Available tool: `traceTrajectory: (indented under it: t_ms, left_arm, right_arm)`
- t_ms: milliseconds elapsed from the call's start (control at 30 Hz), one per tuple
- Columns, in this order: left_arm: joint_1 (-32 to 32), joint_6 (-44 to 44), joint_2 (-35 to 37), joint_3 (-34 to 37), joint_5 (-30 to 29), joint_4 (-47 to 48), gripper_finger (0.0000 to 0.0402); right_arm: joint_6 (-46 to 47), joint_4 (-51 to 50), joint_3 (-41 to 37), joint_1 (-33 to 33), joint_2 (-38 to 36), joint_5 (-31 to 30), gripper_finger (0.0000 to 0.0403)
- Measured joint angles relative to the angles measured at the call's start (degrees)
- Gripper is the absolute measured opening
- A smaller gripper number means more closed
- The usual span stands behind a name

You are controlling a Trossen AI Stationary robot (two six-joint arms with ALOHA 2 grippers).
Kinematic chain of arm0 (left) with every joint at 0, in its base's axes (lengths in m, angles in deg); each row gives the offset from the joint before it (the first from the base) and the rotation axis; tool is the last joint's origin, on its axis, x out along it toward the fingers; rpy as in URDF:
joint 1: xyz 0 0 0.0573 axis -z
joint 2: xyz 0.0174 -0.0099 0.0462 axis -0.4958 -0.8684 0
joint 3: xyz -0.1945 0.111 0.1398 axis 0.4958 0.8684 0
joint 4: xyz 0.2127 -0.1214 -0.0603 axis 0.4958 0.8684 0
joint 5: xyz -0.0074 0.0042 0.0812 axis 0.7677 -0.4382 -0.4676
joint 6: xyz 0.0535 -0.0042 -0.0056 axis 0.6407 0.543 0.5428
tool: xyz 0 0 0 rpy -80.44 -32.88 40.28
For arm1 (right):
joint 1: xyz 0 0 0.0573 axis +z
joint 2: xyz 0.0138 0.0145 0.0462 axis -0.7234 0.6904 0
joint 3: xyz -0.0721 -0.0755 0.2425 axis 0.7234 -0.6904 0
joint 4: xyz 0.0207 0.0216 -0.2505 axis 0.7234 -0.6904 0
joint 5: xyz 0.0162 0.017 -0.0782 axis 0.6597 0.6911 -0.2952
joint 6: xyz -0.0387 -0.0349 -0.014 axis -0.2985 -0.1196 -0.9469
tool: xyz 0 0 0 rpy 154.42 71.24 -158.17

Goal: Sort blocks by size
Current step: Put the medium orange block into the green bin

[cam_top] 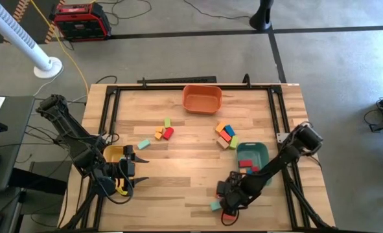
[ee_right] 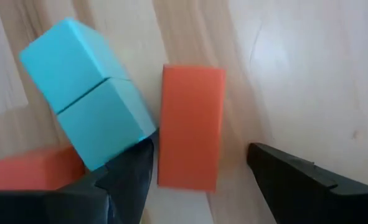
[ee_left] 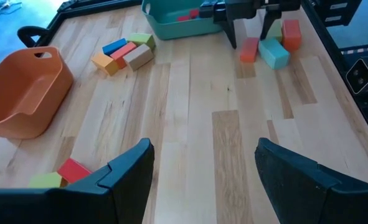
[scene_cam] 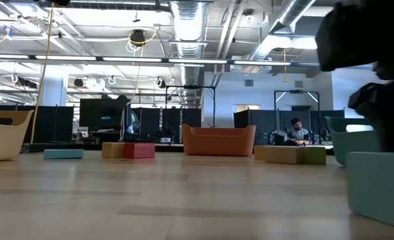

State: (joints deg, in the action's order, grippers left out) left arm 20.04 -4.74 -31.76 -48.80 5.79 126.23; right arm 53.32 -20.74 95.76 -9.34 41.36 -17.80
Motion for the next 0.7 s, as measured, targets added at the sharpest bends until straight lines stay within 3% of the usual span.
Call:
traceTrajectory:
  t_ms: [200, 600, 700]
  left_arm:
    - [0.0, -0.2, 0.0, 0.0, 0.0, 0.0, 0.0267]
    - [0.0, -0.2, 0.0, 0.0, 0.0, 0.0, 0.0267]
    - [0.0, -0.2, 0.0, 0.0, 0.0, 0.0, 0.0267]
  right_arm:
    - [-2.4, 0.5, 0.0, -2.1, 0.1, -0.7, 0.0286]
    - [-4.7, 0.1, 0.0, -2.8, -0.1, 0.4, 0.0158]
    - [-4.7, -0.2, 0.0, -2.6, -0.7, 0.8, 0.0150]
